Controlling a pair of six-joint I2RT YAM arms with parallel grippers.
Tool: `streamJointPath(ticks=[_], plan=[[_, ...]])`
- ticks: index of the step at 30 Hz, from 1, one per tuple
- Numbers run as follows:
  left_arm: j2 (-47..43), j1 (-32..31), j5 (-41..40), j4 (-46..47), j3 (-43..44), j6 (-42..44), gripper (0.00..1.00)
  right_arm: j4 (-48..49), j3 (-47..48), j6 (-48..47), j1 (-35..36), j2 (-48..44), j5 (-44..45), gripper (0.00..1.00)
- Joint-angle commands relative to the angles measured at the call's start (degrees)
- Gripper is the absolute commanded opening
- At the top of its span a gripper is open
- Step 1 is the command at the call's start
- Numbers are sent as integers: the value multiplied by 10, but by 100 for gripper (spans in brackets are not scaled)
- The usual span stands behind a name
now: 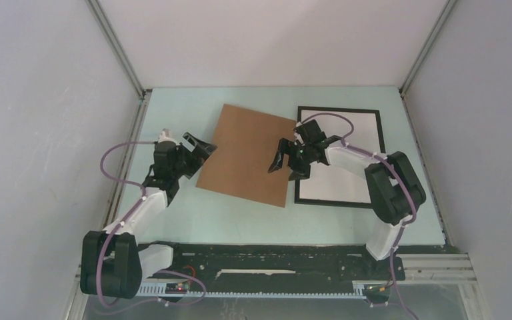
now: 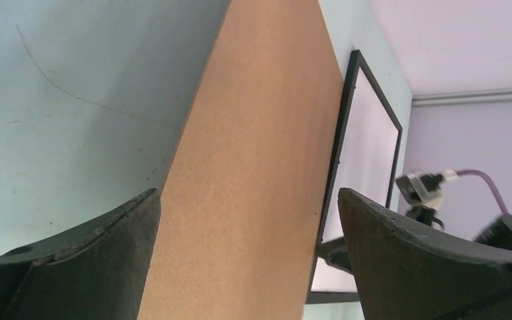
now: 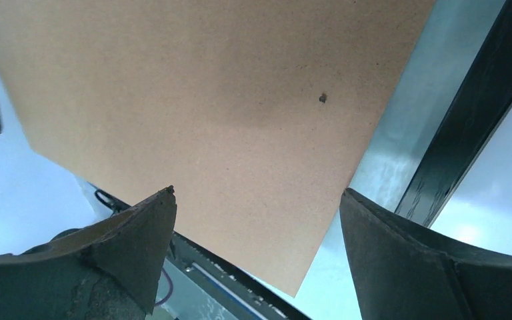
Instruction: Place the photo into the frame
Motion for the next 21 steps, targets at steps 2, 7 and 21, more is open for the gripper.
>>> streamJointPath(ticks=[2,7,21], plan=[[-15,-66,131,-27,-32,-64,99,121,30,66,56,-109,-122,96],[-48,-105,107,-32,-12,-74,99,79,26,56,58,-140,-105,96],[112,-230,70,72,-18,-131,100,58,-128,8,-55,-212,-96,97]])
